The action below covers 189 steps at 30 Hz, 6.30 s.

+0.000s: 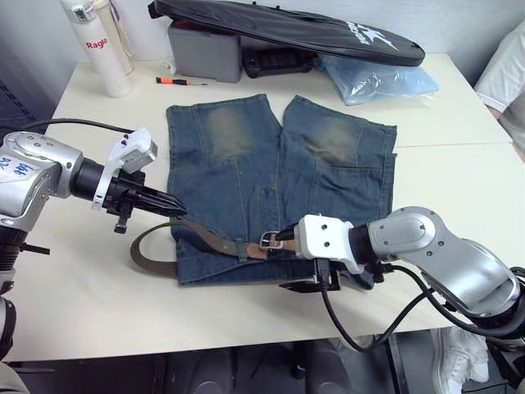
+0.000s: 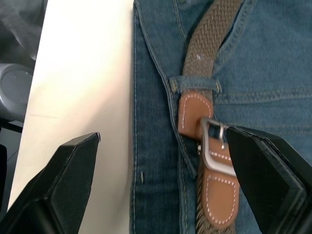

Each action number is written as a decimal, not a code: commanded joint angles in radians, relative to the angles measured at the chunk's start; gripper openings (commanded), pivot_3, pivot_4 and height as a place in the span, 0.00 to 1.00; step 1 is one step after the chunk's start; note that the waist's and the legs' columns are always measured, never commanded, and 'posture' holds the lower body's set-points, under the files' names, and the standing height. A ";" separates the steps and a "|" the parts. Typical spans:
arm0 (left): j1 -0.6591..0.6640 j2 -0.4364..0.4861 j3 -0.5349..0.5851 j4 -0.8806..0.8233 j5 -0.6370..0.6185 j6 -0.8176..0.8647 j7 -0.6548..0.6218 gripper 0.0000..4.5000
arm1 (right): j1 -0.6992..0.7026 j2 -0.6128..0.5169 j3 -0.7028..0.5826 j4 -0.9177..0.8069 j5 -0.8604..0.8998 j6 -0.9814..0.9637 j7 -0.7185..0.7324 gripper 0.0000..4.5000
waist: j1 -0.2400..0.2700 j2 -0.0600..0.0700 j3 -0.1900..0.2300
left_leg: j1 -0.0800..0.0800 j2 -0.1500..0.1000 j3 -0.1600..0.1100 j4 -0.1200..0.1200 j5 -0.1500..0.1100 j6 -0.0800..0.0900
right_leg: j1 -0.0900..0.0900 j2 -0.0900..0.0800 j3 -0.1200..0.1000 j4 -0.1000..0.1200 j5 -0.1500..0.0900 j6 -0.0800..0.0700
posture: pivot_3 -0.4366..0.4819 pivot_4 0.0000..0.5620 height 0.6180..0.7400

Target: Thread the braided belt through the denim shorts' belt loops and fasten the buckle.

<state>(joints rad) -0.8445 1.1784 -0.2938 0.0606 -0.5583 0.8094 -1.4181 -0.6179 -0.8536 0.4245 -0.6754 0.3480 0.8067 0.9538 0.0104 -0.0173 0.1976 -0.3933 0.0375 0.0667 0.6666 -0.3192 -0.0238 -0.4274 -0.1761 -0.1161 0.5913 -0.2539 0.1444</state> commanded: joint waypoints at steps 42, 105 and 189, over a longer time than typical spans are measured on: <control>0.602 0.004 0.237 -0.449 0.046 0.026 0.263 0.00 | -0.146 0.113 0.050 0.201 -0.329 -0.512 0.236 0.41 | -0.012 -0.001 0.000 | 0.000 0.001 0.001 0.014 -0.002 0.001 | 0.000 0.000 0.003 0.011 0.000 -0.001 | 0.48 0.27 1.00; 0.648 -0.139 0.182 -0.398 0.252 -0.108 0.406 0.00 | -0.063 0.221 0.149 0.443 -0.592 -0.757 0.170 0.41 | -0.012 0.001 -0.001 | 0.004 0.002 0.002 0.016 -0.002 0.001 | 0.001 0.000 0.005 0.016 -0.001 -0.002 | 0.48 0.27 1.00; 0.568 -0.173 0.118 -0.344 0.287 -0.128 0.376 0.00 | -0.059 0.150 -0.016 0.493 -0.534 -0.924 0.204 0.26 | 0.011 0.009 -0.006 | 0.006 0.002 0.002 0.016 -0.003 0.001 | 0.004 0.000 0.005 0.016 -0.001 -0.003 | 0.48 0.27 1.00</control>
<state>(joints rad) -0.2923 0.9971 -0.1463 -0.2998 -0.3064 0.6615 -1.0424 -0.6676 -0.7088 0.4280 -0.1607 -0.2017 -0.1051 1.1597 0.0217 -0.0086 0.1914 -0.3873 0.0396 0.0691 0.6829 -0.3218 -0.0229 -0.4238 -0.1760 -0.1110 0.6070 -0.2548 0.1416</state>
